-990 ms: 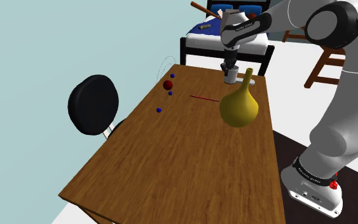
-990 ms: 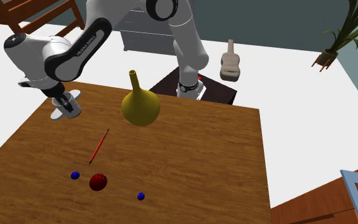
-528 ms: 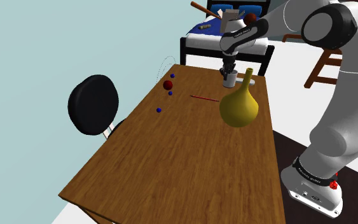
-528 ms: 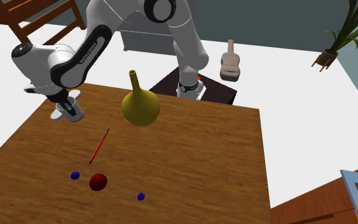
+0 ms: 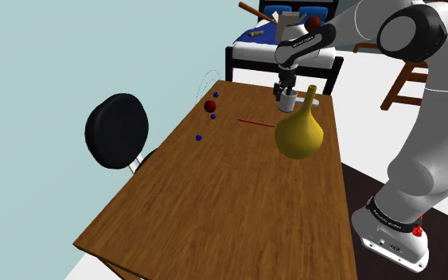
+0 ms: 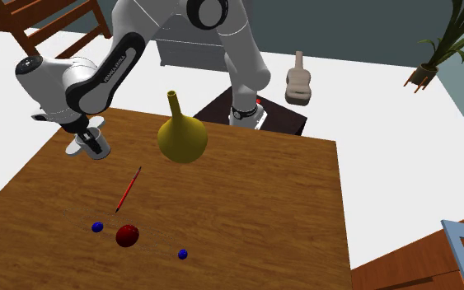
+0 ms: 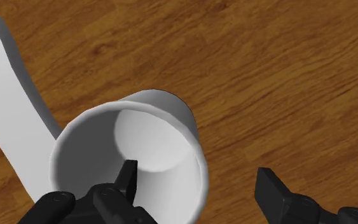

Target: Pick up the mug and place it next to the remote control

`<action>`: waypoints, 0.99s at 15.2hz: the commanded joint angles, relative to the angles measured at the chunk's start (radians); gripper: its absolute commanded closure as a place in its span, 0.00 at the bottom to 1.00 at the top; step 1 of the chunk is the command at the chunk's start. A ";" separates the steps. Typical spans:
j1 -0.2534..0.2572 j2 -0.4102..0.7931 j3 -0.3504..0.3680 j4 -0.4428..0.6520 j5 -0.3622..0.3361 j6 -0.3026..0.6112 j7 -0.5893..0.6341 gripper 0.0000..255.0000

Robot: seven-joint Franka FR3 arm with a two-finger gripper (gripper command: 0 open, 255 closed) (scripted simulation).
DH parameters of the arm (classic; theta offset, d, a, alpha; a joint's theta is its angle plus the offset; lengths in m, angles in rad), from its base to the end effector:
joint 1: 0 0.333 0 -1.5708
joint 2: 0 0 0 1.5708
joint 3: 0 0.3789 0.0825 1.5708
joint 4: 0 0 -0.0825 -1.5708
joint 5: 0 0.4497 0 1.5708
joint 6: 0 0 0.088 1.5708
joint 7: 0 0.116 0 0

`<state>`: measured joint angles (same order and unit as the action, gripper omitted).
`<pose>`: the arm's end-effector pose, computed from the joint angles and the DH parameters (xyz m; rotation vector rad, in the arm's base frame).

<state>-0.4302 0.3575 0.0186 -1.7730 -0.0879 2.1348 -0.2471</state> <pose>0.6607 -0.2945 0.3748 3.0704 -0.1827 -0.0273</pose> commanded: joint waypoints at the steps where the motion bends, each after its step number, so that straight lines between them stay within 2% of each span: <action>1: 0.000 0.000 0.000 0.000 0.000 0.000 0.000 0.00; 3: 0.000 0.000 0.000 0.000 0.000 0.000 0.000 0.00; 7: 0.004 -0.047 0.003 0.063 0.005 -0.110 -0.003 0.00; 15: 0.004 -0.047 0.003 0.063 0.005 -0.110 -0.003 0.00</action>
